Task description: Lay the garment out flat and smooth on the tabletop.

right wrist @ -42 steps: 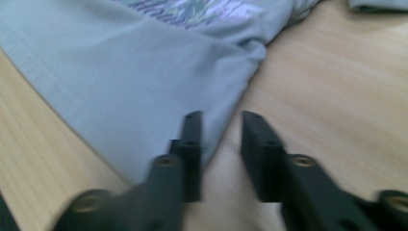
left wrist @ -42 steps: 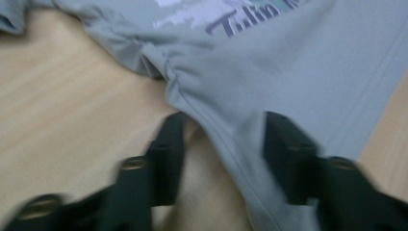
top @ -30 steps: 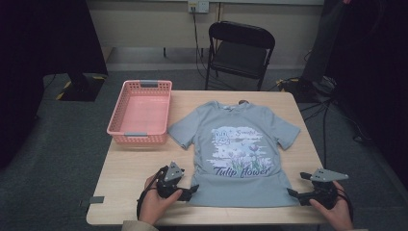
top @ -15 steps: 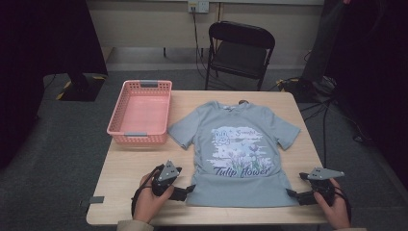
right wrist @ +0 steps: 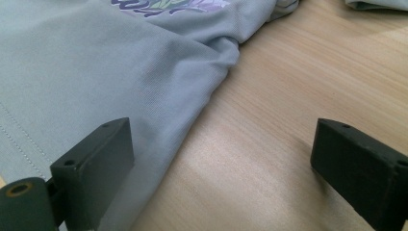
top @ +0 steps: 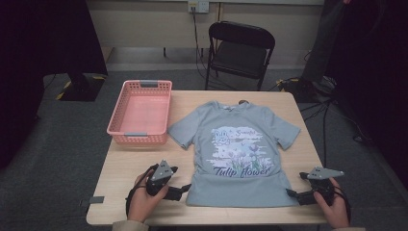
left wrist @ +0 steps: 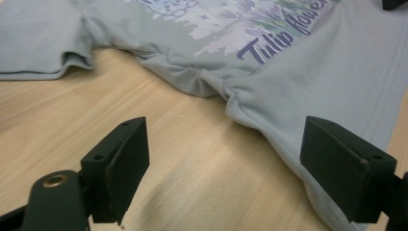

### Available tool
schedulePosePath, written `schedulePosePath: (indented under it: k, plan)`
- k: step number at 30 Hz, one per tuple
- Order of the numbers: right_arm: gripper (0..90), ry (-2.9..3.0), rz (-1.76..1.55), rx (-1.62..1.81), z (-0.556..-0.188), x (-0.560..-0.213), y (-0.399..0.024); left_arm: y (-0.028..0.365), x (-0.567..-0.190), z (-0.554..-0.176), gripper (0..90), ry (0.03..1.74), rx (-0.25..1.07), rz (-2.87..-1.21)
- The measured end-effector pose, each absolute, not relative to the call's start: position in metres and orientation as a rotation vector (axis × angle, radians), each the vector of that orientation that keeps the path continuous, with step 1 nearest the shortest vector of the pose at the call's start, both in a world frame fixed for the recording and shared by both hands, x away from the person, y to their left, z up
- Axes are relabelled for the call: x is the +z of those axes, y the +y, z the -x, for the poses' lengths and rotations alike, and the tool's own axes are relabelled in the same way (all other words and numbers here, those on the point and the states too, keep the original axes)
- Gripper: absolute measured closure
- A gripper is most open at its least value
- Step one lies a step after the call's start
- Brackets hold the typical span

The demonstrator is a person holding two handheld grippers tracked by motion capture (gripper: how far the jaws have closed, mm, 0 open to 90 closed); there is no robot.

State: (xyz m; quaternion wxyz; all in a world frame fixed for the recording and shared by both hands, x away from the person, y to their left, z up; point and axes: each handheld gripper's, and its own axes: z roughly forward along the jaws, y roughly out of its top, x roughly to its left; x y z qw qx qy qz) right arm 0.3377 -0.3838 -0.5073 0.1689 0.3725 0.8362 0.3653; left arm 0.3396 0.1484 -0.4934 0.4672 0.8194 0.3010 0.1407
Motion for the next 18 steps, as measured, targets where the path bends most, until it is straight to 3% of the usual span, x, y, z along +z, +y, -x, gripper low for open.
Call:
schedulePosePath:
  k: [18]
  plan:
    - [6.8,2.378,-1.058,1.039,-0.338,-0.507,-0.384,0.174,-0.493,-0.339,16.7,0.794,0.374,-1.991]
